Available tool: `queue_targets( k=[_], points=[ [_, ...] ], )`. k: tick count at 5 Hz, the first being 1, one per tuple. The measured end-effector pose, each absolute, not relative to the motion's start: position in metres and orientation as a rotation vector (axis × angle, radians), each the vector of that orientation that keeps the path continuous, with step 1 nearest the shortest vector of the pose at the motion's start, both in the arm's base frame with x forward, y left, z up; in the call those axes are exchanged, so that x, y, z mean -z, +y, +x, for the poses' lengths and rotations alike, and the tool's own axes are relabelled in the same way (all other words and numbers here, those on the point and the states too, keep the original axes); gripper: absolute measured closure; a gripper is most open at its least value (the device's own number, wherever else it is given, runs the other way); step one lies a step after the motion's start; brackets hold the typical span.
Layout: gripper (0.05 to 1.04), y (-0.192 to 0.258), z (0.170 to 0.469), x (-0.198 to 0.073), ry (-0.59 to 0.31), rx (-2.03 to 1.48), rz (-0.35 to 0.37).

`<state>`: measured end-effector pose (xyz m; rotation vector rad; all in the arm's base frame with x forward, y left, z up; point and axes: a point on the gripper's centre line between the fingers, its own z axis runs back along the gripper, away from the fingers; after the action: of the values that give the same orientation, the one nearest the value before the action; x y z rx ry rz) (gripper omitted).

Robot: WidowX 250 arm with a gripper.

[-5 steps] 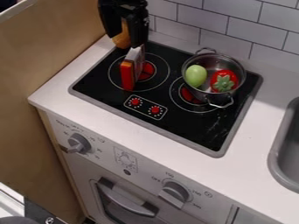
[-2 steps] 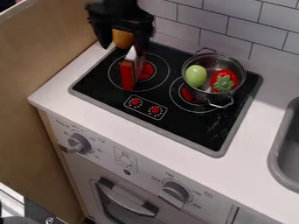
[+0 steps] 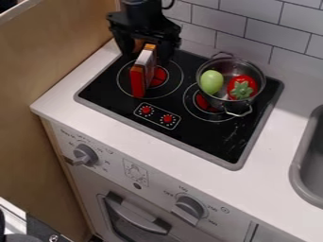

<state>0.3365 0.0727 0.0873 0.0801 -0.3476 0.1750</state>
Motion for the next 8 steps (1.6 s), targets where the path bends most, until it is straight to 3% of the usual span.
queue_targets(
  k=[3,5,7,8],
  points=[
    [0.086,0.084,0.343,-0.061,-0.435,-0.124,0.155],
    [0.123,0.082,0.345,-0.041,-0.461,-0.114,0.116],
    [0.67,0.075,0.332,-0.039,-0.362,-0.113,0.059],
    [0.73,0.072,0.324,-0.049,-0.329,-0.104,0.05]
  ],
)
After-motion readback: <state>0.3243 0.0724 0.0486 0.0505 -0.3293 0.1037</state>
